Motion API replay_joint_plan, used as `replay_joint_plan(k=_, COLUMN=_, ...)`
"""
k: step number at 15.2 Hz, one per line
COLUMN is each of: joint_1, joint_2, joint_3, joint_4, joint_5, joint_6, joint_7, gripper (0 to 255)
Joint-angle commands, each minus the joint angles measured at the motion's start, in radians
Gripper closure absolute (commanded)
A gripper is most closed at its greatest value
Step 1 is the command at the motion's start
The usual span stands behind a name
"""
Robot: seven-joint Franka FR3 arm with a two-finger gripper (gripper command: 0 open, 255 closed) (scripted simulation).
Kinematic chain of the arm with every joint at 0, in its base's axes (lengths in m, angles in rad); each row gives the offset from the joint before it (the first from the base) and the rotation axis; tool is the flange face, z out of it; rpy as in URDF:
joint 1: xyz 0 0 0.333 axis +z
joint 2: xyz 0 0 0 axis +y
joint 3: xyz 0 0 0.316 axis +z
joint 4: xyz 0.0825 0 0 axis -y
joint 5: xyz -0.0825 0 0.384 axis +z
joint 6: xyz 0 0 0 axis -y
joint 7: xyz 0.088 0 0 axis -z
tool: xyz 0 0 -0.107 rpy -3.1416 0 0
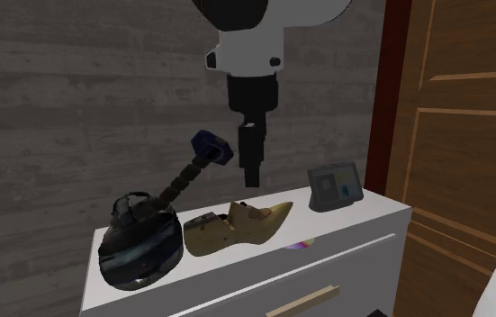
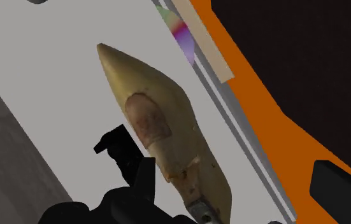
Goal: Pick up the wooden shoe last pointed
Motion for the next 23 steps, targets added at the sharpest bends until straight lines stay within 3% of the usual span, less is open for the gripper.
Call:
replay_joint_plan(k=1, joint_1=0.007, joint_2=0.040, joint_3=-0.034, joint_4=-0.042, joint_5=-0.074, joint_6=0.117, joint_7=-0.119, gripper=0)
replay_joint_plan(k=7, joint_1=0.000, joint_2=0.243, joint_3=-0.120, joint_4=-0.105, joint_5=-0.307, joint_6=0.492, joint_7=-0.396, gripper=0)
replay_joint_plan(k=14, joint_1=-0.041, joint_2=0.342, joint_3=-0.107, joint_4=-0.134, joint_5=-0.377, joint_6=0.618, joint_7=-0.330, gripper=0)
replay_joint_plan(k=17, joint_1=-0.045, joint_2=0.351, joint_3=-0.105, joint_4=-0.135, joint_5=-0.384, joint_6=0.628, joint_7=-0.323, gripper=0)
replay_joint_plan(k=18, joint_1=-0.045, joint_2=0.349, joint_3=-0.105, joint_4=-0.137, joint_5=-0.385, joint_6=0.628, joint_7=-0.322, gripper=255)
replay_joint_plan(k=23, joint_1=-0.045, joint_2=0.353, joint_3=-0.106, joint_4=-0.132, joint_5=-0.384, joint_6=0.628, joint_7=-0.325, gripper=255)
